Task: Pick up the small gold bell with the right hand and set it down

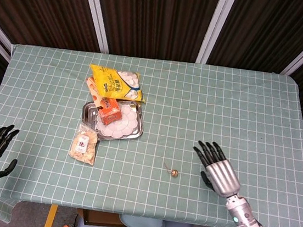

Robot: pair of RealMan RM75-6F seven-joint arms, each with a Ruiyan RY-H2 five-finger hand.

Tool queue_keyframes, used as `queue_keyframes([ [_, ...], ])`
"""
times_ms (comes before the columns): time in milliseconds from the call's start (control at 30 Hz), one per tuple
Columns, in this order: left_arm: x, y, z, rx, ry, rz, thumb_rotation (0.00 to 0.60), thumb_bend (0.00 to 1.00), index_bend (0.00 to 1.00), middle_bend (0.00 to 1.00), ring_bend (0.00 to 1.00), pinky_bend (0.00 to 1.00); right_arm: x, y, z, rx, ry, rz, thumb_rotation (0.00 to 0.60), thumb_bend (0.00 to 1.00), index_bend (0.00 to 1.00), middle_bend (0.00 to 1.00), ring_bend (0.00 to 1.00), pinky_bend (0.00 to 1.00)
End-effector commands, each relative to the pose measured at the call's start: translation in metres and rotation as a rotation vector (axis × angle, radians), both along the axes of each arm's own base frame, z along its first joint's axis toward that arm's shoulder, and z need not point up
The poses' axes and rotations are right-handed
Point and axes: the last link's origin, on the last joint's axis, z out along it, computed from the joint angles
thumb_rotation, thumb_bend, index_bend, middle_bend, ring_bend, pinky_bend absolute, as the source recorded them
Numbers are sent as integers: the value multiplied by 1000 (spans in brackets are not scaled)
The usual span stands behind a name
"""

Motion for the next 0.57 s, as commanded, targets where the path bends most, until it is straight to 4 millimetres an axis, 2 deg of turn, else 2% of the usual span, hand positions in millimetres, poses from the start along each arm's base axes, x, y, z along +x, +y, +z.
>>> queue_keyframes([
  [33, 0, 0, -1, 4, 7, -4, 600, 400, 0, 0, 0, 37, -18, 26, 39, -85, -21, -67, 600, 517, 0, 0, 0, 0],
  [100, 3, -3, -1, 10, 14, -17, 600, 401, 0, 0, 0, 35, -58, 60, 72, -224, 4, -183, 600, 477, 0, 0, 0, 0],
  [200, 4, -3, -1, 17, 15, -24, 600, 402, 0, 0, 0, 35, -84, 68, 77, -220, -10, -251, 600, 432, 0, 0, 0, 0],
  [333, 5, -1, -3, 12, 20, -35, 600, 402, 0, 0, 0, 35, -85, 68, 80, -215, 1, -226, 600, 378, 0, 0, 0, 0],
  [567, 4, 0, -5, 1, 27, -39, 600, 400, 0, 0, 0, 35, -84, 73, 77, -219, 20, -218, 600, 378, 0, 0, 0, 0],
])
